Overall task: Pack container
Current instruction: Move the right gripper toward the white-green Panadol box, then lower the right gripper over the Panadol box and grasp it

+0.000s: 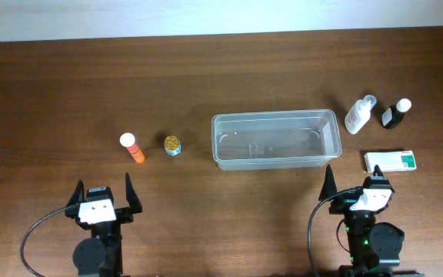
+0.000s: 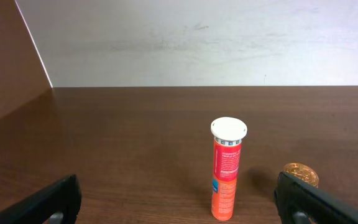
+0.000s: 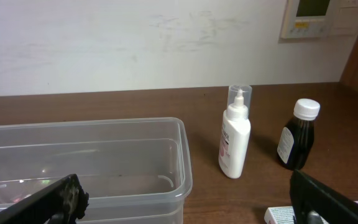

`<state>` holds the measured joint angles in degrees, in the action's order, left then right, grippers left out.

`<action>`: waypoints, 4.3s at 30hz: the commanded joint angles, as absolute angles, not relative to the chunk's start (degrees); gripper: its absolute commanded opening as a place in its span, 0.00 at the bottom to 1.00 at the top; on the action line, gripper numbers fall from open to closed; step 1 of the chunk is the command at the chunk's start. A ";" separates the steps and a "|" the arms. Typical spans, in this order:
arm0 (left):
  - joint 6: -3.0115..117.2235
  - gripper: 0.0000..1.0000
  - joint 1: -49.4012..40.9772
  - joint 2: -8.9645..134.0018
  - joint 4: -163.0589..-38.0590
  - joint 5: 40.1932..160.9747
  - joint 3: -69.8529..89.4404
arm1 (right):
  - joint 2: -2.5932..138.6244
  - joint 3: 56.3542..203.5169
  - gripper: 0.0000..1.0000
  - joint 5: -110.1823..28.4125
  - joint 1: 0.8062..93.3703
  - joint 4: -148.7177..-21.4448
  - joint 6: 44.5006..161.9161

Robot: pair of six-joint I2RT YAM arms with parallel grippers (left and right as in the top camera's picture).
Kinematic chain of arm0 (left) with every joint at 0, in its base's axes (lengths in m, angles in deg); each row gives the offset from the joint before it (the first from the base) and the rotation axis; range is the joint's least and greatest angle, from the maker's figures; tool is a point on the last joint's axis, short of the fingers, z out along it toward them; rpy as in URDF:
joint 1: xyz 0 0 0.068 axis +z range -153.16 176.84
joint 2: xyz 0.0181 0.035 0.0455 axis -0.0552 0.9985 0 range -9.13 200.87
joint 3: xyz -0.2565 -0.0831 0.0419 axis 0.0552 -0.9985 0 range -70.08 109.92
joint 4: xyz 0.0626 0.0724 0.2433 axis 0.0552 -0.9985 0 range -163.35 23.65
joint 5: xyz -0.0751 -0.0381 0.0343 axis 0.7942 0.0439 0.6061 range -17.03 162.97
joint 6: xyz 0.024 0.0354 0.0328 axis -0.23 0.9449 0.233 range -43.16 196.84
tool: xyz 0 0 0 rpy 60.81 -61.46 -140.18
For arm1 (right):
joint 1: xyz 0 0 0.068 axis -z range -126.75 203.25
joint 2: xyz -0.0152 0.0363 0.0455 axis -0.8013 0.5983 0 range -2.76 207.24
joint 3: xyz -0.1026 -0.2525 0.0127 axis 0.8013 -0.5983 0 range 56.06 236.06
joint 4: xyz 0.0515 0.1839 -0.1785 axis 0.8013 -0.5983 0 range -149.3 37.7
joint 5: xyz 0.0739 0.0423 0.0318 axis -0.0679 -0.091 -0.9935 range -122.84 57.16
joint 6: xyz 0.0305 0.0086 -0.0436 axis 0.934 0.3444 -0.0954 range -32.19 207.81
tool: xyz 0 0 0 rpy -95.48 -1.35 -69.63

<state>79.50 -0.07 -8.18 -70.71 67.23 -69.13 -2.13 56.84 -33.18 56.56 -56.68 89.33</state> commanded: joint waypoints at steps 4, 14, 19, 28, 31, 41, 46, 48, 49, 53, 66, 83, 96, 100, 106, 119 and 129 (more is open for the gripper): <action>80.37 0.99 0.32 -8.83 -70.71 68.24 -69.55 | -2.57 56.38 0.98 -33.73 56.10 -56.72 89.59; 80.37 0.99 0.32 -8.83 -70.71 68.24 -69.55 | -2.57 56.38 0.98 -33.73 56.10 -56.72 89.59; 80.39 1.00 0.32 -8.83 -70.71 68.24 -69.55 | -2.57 56.38 0.98 -33.73 56.10 -56.72 89.59; 80.39 0.99 0.32 -8.83 -70.71 68.24 -69.55 | -2.57 56.38 0.98 -33.73 56.10 -56.72 89.59; 80.37 0.99 0.32 -8.83 -70.71 68.24 -69.55 | -2.57 56.38 0.98 -33.73 56.10 -56.72 89.59; 80.37 0.99 0.32 -8.83 -70.71 68.24 -69.55 | -2.57 56.38 0.98 -33.73 56.13 -56.70 89.59; 80.37 1.00 0.32 -8.83 -70.71 68.24 -69.55 | -2.57 56.38 0.98 -33.73 56.10 -56.72 89.59; 80.37 0.99 0.32 -8.83 -70.71 68.24 -69.55 | -2.57 56.38 0.98 -33.81 56.10 -56.72 89.96; 80.37 0.99 0.32 -8.83 -70.71 68.26 -69.55 | -2.57 56.38 0.98 -34.03 56.10 -56.72 90.29; 80.37 0.99 0.32 -8.83 -70.71 68.24 -69.55 | -2.57 56.38 0.98 -34.14 56.10 -56.70 90.23; 80.37 0.99 0.32 -8.83 -70.71 68.24 -69.55 | -2.57 56.38 0.98 -37.18 56.10 -55.89 90.23; 80.37 0.99 0.32 -8.83 -70.71 68.24 -69.55 | -0.98 76.13 0.98 -30.67 56.32 -68.20 94.75; 80.37 0.99 0.32 -8.83 -70.71 68.24 -69.55 | 32.84 113.31 0.98 -16.66 56.54 -94.03 92.76; 80.37 0.99 0.32 -8.83 -70.71 68.24 -69.55 | 43.28 126.27 0.98 -21.53 58.22 -102.93 92.80; 80.37 0.99 0.32 -8.83 -70.71 68.24 -69.55 | 52.90 133.97 0.98 -34.56 58.49 -113.11 92.76; 80.37 0.99 0.32 -8.83 -70.71 68.24 -69.55 | 67.00 136.26 0.98 -55.15 95.16 -114.49 108.69; 80.37 0.99 0.32 -8.83 -70.71 68.24 -69.55 | 81.40 136.22 0.98 -56.02 100.10 -120.78 107.60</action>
